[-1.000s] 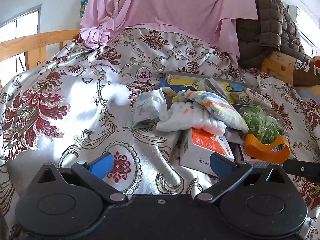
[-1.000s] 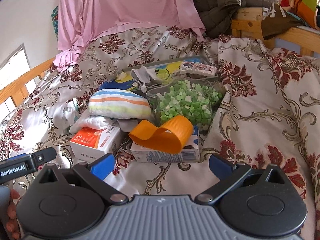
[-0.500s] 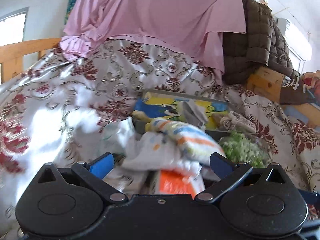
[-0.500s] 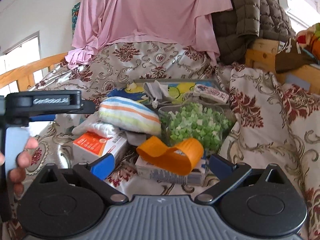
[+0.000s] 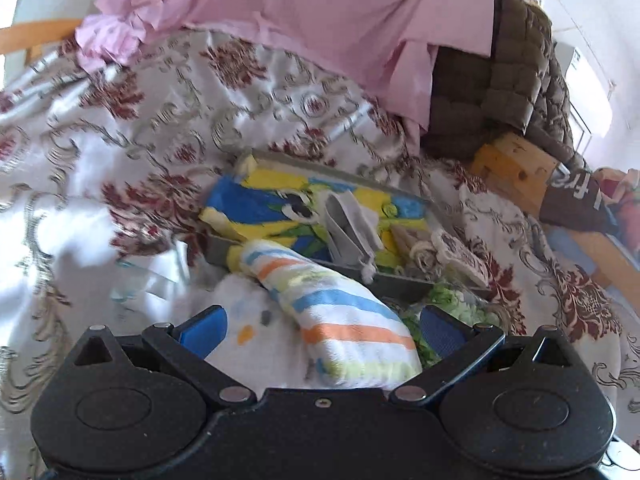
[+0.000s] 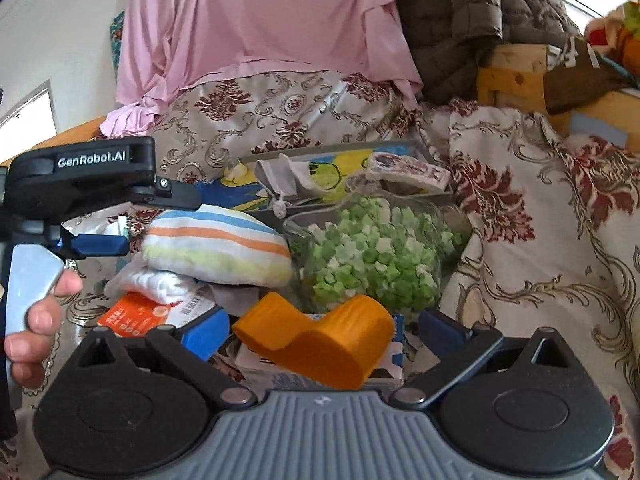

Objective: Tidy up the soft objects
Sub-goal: 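Grasp the striped towel with the left gripper while the right gripper grasps the orange curved item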

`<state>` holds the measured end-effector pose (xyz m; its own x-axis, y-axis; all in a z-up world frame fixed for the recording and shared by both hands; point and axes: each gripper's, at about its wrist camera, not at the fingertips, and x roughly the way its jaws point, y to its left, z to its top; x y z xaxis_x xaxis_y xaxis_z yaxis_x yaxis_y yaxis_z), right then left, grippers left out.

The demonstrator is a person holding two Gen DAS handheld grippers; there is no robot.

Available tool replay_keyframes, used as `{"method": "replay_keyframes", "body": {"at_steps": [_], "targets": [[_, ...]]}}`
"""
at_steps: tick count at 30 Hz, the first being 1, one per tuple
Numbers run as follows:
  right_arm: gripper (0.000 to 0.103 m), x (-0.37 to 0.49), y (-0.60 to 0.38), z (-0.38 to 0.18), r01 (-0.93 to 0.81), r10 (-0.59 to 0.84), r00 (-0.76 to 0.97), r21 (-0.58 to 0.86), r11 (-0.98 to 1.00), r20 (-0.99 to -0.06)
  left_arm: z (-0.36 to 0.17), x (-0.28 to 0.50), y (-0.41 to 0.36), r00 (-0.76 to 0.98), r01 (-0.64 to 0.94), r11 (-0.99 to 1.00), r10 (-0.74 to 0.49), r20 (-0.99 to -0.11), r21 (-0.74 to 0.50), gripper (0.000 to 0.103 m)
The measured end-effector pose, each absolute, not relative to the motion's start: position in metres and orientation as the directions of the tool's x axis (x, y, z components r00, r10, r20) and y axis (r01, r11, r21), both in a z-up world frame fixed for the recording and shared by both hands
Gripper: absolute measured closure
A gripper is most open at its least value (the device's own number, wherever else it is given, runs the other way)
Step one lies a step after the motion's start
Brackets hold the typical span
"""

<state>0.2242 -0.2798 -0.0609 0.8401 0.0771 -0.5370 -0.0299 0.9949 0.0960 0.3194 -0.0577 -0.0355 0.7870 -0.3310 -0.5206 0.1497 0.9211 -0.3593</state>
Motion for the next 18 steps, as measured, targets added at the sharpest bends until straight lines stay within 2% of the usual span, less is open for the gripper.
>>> {"method": "replay_keyframes", "body": {"at_steps": [6,12,18], "targets": [[0.0,0.228,-0.283,-0.068,-0.022,0.079,0.821,0.108,0.994,-0.565,-0.044,0.333,-0.067,0.753,0.134,0.888,-0.379,-0.537,-0.439,0.001],[0.0,0.227,-0.281,-0.068,-0.035,0.099,0.816,0.123,0.992,-0.569,-0.045,0.331,-0.081,0.755,0.158,0.889,-0.389,-0.528,-0.429,0.001],[0.0,0.229,-0.285,-0.072,-0.028,0.111,0.816,0.154,0.988,-0.567,-0.043,0.329,-0.096,0.764,0.155,0.886,-0.388,-0.516,-0.436,0.006]]}}
